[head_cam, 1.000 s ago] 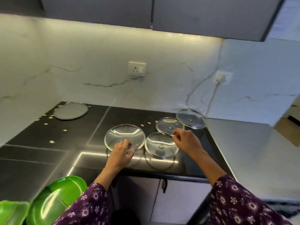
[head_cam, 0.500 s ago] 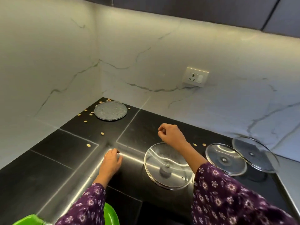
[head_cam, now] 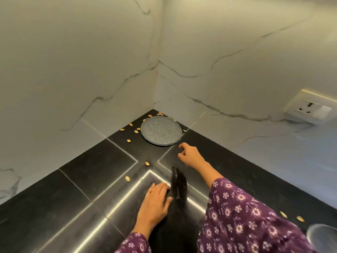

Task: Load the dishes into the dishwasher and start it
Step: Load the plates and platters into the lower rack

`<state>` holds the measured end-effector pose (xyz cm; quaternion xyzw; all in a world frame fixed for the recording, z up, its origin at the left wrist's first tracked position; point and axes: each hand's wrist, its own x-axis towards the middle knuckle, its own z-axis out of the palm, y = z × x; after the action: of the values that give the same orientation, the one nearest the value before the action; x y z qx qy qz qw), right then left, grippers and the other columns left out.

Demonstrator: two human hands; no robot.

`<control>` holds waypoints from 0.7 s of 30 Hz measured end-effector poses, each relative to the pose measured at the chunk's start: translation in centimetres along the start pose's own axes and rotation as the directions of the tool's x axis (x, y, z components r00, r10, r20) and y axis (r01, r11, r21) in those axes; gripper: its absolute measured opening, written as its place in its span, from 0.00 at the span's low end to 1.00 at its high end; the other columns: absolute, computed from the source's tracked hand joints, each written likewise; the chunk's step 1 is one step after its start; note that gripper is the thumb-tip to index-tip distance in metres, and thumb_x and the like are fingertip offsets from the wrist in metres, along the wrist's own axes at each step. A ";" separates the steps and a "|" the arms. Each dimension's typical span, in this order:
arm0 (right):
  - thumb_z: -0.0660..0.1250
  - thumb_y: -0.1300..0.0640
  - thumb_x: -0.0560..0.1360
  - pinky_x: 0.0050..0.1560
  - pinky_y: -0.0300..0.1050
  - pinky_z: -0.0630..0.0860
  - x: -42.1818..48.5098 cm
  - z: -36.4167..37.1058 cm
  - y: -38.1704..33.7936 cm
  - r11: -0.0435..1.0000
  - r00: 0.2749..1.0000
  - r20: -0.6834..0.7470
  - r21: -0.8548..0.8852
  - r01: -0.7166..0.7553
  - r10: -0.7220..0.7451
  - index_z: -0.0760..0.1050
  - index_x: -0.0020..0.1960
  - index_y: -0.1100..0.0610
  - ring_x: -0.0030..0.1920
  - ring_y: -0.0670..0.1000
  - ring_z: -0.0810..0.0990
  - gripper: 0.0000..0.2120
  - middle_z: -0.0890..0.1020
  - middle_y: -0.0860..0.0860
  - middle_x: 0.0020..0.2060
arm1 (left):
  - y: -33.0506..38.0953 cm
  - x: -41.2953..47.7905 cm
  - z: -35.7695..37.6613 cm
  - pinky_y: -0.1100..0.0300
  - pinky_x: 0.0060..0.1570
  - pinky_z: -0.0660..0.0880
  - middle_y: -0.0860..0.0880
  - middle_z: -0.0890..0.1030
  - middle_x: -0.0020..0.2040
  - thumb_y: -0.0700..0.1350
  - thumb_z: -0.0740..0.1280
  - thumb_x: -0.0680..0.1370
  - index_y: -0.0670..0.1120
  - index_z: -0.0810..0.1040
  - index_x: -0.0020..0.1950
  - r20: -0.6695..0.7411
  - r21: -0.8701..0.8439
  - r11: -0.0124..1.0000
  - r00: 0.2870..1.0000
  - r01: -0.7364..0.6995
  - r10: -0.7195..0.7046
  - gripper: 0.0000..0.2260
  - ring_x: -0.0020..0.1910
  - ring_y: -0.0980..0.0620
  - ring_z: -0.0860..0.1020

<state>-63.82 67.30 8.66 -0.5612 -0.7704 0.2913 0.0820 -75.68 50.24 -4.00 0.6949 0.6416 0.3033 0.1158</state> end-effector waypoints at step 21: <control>0.62 0.47 0.77 0.61 0.58 0.69 8.1 5.8 0.4 0.969 0.969 -0.166 -0.138 -0.205 0.181 0.73 0.56 0.61 0.64 0.66 0.62 0.18 0.53 0.63 0.70 | 0.1 -0.2 0.3 0.61 0.72 0.53 0.58 0.76 0.59 0.52 0.60 0.77 0.53 0.73 0.61 -0.037 0.110 0.994 0.999 -0.019 0.023 0.13 0.61 0.61 0.72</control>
<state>-68.98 72.67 2.03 -0.6589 -0.7235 0.1940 0.0681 -75.44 50.11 -4.23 0.7009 0.6521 0.2821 0.0620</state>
